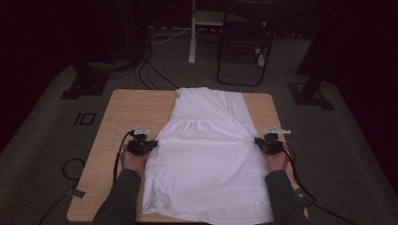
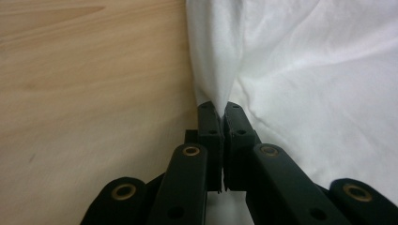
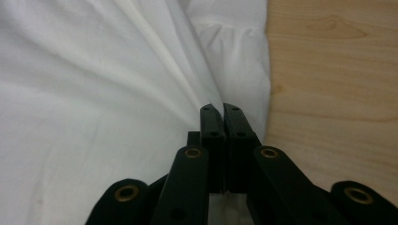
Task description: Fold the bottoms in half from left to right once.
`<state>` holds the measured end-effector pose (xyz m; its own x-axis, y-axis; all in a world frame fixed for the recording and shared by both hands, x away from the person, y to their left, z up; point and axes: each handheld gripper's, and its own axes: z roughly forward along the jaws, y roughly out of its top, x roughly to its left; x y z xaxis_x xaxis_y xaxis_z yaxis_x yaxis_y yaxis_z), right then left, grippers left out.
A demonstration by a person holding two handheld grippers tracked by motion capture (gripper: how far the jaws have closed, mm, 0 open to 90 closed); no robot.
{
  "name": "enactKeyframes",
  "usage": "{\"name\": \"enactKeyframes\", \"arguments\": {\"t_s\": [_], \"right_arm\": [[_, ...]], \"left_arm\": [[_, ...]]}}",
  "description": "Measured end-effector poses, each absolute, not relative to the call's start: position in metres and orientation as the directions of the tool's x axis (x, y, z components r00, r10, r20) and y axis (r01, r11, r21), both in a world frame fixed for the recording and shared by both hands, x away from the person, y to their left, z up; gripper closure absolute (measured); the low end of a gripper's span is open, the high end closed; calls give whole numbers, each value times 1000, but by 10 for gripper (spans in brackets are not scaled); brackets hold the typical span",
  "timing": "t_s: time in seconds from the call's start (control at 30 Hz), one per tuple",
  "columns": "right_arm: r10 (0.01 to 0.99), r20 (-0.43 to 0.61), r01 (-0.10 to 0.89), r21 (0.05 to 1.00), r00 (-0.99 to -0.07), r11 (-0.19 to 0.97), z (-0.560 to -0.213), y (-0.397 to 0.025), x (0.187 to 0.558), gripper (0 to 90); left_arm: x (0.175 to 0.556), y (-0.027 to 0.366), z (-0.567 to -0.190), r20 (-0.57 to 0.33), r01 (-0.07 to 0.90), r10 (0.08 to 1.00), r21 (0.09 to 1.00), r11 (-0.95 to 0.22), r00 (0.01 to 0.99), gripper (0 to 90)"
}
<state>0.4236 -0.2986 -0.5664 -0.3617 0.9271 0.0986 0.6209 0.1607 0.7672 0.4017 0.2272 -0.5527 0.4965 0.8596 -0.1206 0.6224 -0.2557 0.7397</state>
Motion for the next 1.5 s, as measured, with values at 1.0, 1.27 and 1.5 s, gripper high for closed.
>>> {"name": "enactKeyframes", "arguments": {"t_s": [1.0,1.27,1.5], "right_arm": [[849,119,556,800,-516,226,-543,-283,350,524],[826,116,548,797,-551,254,-535,-250,400,561],[797,118,582,747,-593,322,-543,-220,435,525]], "left_arm": [[326,256,-541,-112,566,849,789,-240,516,529],[354,242,-541,-113,581,844,772,-258,525,508],[360,231,-546,-119,593,837,758,-271,534,501]]}}
